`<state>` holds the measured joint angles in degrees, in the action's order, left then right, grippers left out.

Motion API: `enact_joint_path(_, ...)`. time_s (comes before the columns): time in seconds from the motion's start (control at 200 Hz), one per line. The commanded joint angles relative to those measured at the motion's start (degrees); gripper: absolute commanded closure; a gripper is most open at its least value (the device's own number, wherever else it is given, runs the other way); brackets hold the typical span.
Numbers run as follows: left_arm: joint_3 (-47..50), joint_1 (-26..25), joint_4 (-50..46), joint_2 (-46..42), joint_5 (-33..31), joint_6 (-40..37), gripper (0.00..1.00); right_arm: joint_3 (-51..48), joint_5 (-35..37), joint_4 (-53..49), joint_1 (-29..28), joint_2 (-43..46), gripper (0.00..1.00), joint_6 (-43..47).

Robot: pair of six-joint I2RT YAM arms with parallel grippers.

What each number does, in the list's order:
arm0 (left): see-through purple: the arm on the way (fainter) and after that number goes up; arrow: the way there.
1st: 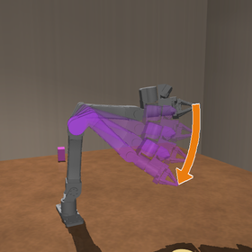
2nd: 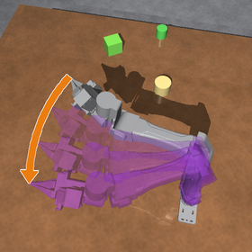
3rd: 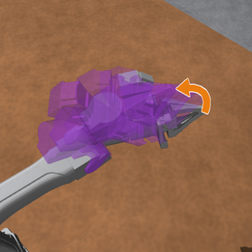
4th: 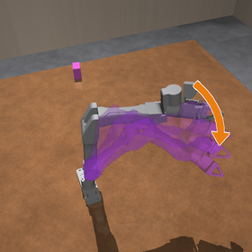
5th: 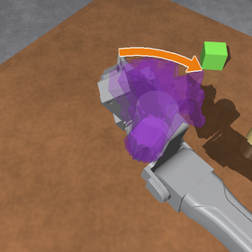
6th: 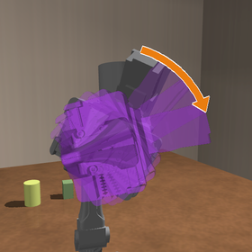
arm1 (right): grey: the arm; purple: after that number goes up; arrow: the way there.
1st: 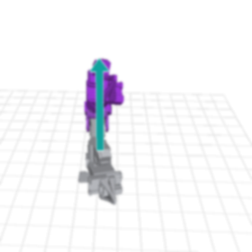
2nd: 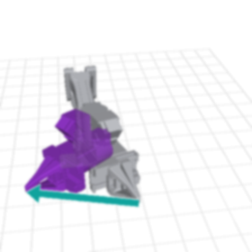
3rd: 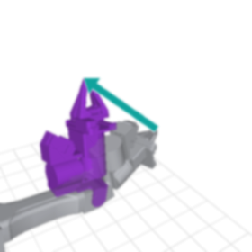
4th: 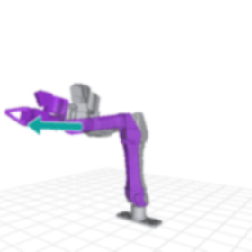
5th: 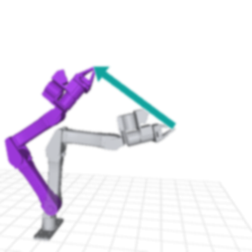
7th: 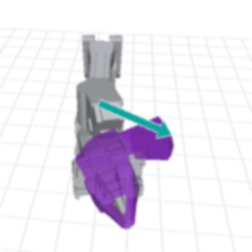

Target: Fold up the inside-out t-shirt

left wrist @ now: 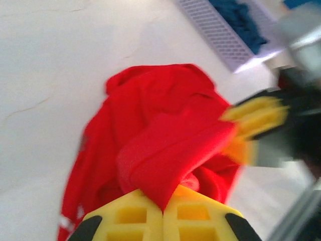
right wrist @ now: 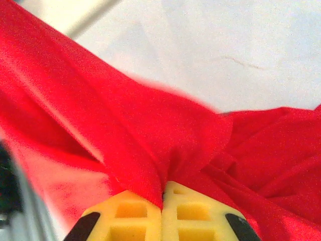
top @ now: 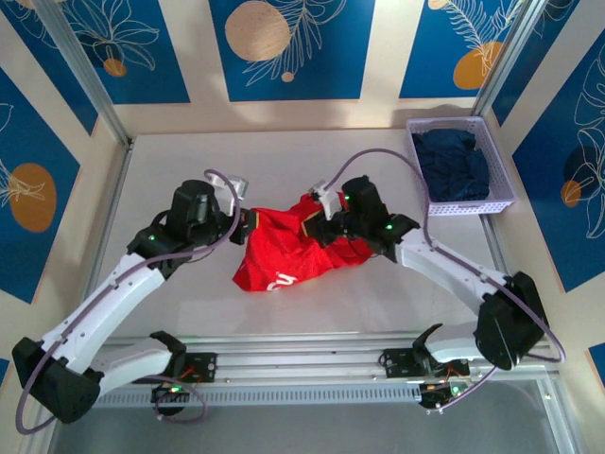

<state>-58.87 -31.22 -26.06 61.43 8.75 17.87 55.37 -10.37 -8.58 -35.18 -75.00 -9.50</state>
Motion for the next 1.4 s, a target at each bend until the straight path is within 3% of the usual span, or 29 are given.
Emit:
enact_joint_path(0.0, -1.59, 0.46, -2.62, 2.9, -9.81, -0.65, 1.0, -0.56, -11.59, 3.64, 1.83, 5.49, 1.0, -7.25)
enact_joint_path(0.12, -3.09, 0.46, -2.9, 6.37, -12.71, -1.11, 0.98, -1.21, -14.86, 6.31, 2.48, 6.62, 1.0, -11.17)
enact_joint_path(0.24, -4.1, 0.4, -3.9, 7.32, -13.16, -1.04, 0.81, -2.14, -16.29, 9.4, 2.99, 6.19, 1.0, -14.52)
enact_joint_path(0.39, -1.06, -0.64, -3.88, 2.39, -10.97, 0.11, 0.59, -2.61, -16.66, 11.92, 3.27, 4.88, 1.0, -16.92)
enact_joint_path(0.51, 3.34, -2.79, -1.46, -3.77, -8.03, 0.93, 0.5, -2.51, -17.07, 12.82, 3.52, 4.12, 1.0, -17.66)
enact_joint_path(0.66, 7.59, -5.82, 4.91, -7.64, 0.32, -1.4, 0.58, -1.93, -17.11, 12.35, 4.02, 3.48, 1.0, -17.57)
enact_joint_path(0.825, 4.44, -8.29, 6.95, -2.32, 6.98, -5.3, 0.61, -2.1, -17.24, 12.4, 4.15, 3.49, 1.0, -17.75)
enact_joint_path(1.235, -1.97, -8.5, 6.68, 10.32, 4.9, -10.0, 0.58, -2.38, -17.08, 11.55, 4.5, 4.41, 1.0, -17.49)
enact_joint_path(1.395, -3.08, -8.5, 7.08, 12.51, 3.55, -10.51, 0.64, -2.52, -17.21, 11.46, 4.67, 4.39, 1.0, -17.4)
